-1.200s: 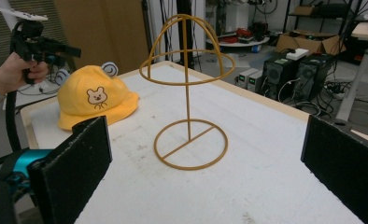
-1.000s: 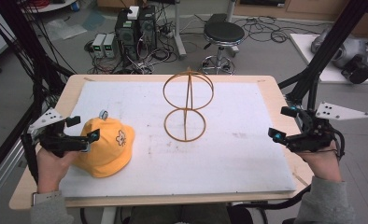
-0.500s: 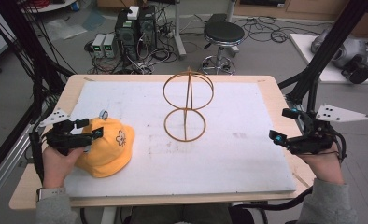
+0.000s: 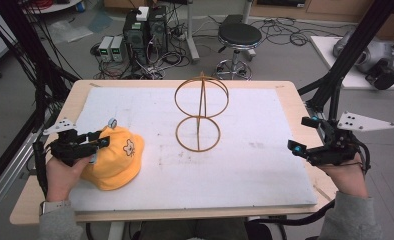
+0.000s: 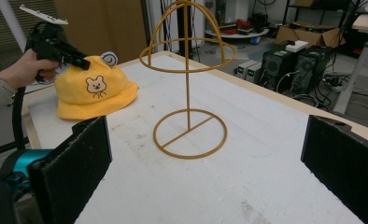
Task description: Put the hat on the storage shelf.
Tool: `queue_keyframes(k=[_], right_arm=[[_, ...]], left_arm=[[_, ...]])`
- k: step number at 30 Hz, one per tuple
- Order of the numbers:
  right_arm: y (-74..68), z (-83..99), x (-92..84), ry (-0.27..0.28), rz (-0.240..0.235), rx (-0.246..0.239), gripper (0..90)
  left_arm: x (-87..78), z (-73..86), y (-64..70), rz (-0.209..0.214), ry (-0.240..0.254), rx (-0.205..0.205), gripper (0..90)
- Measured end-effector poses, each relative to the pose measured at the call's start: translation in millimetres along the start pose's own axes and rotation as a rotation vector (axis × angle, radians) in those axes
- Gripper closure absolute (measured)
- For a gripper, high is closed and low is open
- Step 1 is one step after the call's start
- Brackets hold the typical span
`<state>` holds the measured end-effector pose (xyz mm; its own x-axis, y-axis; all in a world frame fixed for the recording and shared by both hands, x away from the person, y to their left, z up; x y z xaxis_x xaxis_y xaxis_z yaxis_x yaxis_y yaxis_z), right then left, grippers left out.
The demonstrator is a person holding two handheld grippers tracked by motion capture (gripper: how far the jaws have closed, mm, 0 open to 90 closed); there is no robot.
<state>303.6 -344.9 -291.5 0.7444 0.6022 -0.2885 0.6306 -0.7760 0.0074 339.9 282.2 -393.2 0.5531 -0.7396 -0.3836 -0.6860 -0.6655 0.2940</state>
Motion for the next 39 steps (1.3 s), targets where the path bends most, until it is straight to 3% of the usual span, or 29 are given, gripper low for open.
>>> queue_keyframes(k=[9,25,39], right_arm=[[-0.2,0.5,0.8,-0.001,-0.003,-0.002,1.3],[0.4,0.6,0.6,-0.002,-0.007,-0.004,1.3],[-0.4,1.5,2.6,-0.011,-0.016,-0.005,1.3]], left_arm=[[0.2,1.6,0.0,0.016,-0.015,-0.001,80.7],[-4.0,-0.4,1.4,0.009,-0.011,0.006,82.9],[-14.0,-13.3,12.4,0.03,0.025,0.014,83.3]])
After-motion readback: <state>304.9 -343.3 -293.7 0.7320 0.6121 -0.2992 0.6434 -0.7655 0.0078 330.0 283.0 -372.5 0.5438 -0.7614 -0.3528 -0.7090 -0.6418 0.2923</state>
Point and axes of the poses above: each handheld gripper's, and its own axes: x roughly forward along the jaws, z roughly out of its underside, y roughly to its right, the point moved 3 cm from there along x, roughly forward along the jaws, and after that the axes turned 13 degrees about z, right-handed, at the moved point
